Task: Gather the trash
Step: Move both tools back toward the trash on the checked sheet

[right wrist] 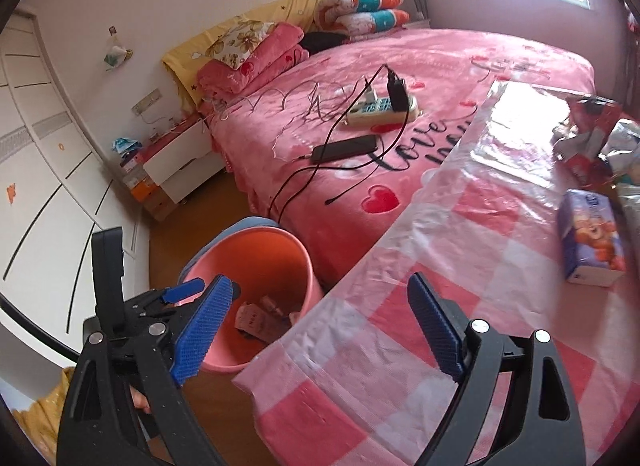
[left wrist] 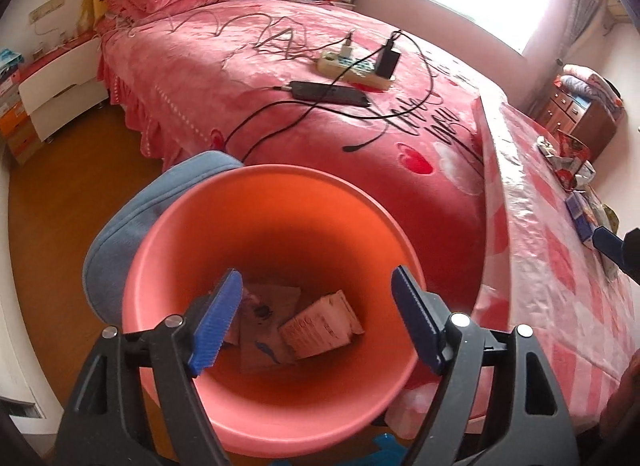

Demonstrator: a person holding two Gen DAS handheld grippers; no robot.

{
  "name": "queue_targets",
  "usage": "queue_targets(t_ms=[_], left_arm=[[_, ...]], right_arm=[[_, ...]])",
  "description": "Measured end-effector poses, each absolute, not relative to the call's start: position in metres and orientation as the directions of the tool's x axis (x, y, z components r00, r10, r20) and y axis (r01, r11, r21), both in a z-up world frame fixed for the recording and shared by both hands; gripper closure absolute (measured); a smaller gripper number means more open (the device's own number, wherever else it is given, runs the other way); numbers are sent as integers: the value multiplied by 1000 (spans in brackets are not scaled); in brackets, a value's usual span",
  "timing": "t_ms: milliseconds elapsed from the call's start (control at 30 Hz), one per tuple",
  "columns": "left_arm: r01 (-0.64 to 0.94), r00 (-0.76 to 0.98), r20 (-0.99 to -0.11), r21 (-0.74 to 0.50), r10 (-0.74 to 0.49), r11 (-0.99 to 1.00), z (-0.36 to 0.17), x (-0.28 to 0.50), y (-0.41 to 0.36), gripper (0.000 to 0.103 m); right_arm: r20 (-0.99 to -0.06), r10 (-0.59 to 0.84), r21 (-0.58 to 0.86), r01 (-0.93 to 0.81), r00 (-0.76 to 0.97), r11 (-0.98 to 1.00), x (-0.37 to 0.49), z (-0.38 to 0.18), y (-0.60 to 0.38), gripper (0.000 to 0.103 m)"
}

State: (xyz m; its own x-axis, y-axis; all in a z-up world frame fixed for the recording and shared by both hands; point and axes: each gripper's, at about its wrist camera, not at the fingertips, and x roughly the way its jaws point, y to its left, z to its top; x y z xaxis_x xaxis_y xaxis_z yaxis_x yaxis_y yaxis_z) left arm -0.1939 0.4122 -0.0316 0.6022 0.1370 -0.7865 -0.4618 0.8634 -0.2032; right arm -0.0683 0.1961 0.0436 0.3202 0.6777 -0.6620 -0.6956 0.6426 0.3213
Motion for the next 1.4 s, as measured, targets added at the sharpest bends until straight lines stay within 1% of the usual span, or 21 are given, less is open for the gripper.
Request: queue_targets(t_ms=[167, 233, 267, 533, 667, 1067, 1267, 1400], left_arm=[[-430, 618, -775, -194, 131, 882, -19, -189, 397, 25], [-413, 629, -767, -189, 129, 891, -12, -187, 390, 25], [-407, 633, -764, -188, 127, 894, -10, -187, 387, 25], [-367, 641, -757, -157, 127, 917, 3, -177, 360, 24], [-361, 644, -752, -134, 143, 923, 9, -174, 349, 24], [-295, 642, -754, -75, 139, 953, 21, -161, 311, 24], [-256, 638, -759, -52, 128, 965, 23, -156, 292, 24], [-224, 636, -760, -14, 136, 974, 25, -151, 275, 24]], right_arm=[[-646, 674, 304, -689, 358, 658, -70, 48, 180, 14], [-644, 673, 308, -682, 364, 663, -68, 49, 173, 9], [-640, 672, 308, -677, 372, 668, -68, 50, 169, 9], [-605, 667, 296, -654, 435, 696, -66, 60, 138, 9], [-587, 669, 307, -640, 455, 705, -62, 63, 121, 9], [-534, 664, 319, -603, 523, 731, -57, 74, 77, 9], [-530, 653, 322, -583, 541, 746, -52, 72, 61, 9], [-525, 649, 332, -569, 550, 752, -50, 71, 50, 9]])
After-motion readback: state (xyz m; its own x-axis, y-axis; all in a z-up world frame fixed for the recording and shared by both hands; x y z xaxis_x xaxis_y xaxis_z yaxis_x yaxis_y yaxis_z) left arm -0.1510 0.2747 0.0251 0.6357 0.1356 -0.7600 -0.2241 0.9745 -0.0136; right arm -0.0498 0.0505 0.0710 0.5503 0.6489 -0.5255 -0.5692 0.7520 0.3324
